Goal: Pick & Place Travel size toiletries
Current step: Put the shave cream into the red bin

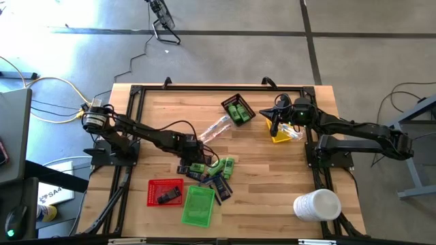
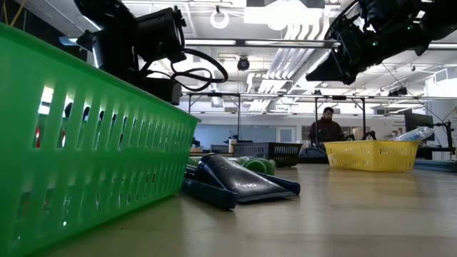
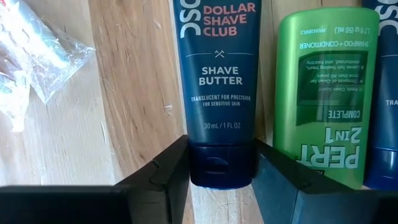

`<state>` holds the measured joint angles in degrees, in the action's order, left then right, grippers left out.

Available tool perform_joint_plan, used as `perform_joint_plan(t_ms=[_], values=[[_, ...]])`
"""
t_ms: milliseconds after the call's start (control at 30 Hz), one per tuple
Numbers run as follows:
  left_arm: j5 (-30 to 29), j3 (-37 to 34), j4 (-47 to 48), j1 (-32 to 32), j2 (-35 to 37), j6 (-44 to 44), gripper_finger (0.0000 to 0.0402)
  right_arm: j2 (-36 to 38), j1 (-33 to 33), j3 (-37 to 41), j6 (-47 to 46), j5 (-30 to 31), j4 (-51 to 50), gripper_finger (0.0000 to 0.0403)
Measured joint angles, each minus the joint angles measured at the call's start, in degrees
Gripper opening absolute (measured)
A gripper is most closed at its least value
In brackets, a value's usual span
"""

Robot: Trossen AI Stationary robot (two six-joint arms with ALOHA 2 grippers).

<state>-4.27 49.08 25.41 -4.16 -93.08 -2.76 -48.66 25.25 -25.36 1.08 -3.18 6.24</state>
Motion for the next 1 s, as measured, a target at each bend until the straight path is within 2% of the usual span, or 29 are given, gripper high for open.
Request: perform_joint_plan(t_ms=[633, 1000], values=[[-0.40, -0.13, 0.04, 0.00, 0.55, 0.03, 0.0133, 0.00, -0.02, 0.02, 0.00, 0.00, -0.04, 0.0003], [-2.51, -0.11, 3.55, 0.04, 6.98, 0.06, 0.0133, 0.02, -0.01, 0.04, 0.00, 0.02, 0.07, 0.0003]])
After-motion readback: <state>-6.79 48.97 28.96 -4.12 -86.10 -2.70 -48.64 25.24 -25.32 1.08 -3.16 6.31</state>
